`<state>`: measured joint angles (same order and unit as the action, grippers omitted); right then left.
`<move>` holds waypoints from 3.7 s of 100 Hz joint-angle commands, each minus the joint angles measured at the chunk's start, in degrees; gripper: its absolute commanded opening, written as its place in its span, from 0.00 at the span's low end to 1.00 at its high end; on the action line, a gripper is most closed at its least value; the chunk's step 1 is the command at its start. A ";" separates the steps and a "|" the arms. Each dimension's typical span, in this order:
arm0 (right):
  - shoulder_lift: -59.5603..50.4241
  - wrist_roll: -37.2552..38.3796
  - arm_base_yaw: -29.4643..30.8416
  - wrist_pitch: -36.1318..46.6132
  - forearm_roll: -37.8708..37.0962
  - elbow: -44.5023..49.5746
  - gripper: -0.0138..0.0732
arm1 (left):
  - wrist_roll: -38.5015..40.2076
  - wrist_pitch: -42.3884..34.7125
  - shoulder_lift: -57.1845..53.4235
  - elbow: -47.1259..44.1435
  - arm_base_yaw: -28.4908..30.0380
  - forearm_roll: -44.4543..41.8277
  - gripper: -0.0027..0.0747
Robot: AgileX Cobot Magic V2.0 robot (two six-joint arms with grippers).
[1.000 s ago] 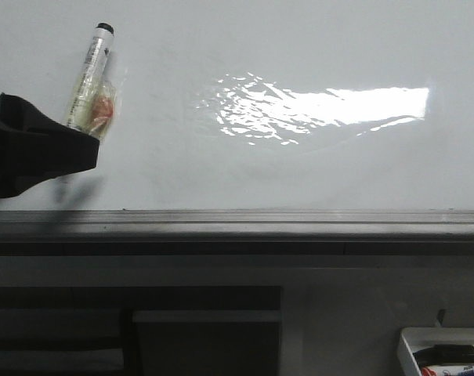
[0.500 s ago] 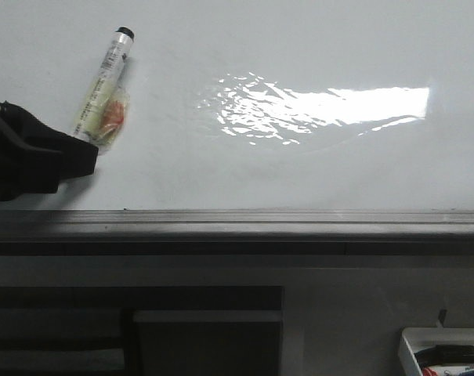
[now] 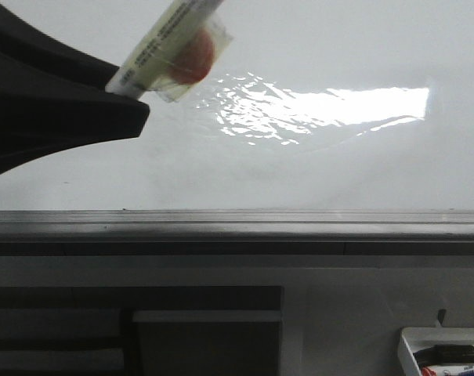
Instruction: Write number 5 on whiteboard
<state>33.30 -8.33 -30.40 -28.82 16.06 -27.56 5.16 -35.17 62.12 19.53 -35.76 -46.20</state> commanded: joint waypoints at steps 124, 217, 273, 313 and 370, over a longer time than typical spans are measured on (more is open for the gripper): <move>25.07 -3.62 -21.05 12.96 -0.06 -20.19 0.09 | 0.29 -7.82 -0.22 1.41 -0.22 -5.47 0.26; 37.75 -5.14 -4.90 6.40 -0.39 -40.78 0.09 | 15.51 10.73 -20.87 1.04 0.14 15.78 0.51; 43.56 -5.82 -3.32 7.68 1.31 -32.37 0.09 | 15.36 10.64 -20.87 1.04 0.14 15.78 0.51; 37.67 -5.82 -0.45 3.70 1.46 -28.72 0.09 | 15.36 10.15 -20.87 1.04 0.14 15.78 0.51; 39.73 -5.82 -6.16 5.26 1.66 -39.56 0.09 | 15.36 10.15 -20.87 1.04 0.14 15.56 0.51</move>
<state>74.60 -13.36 -37.61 -26.91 18.45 -64.76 20.10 -20.94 41.53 19.05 -35.65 -31.81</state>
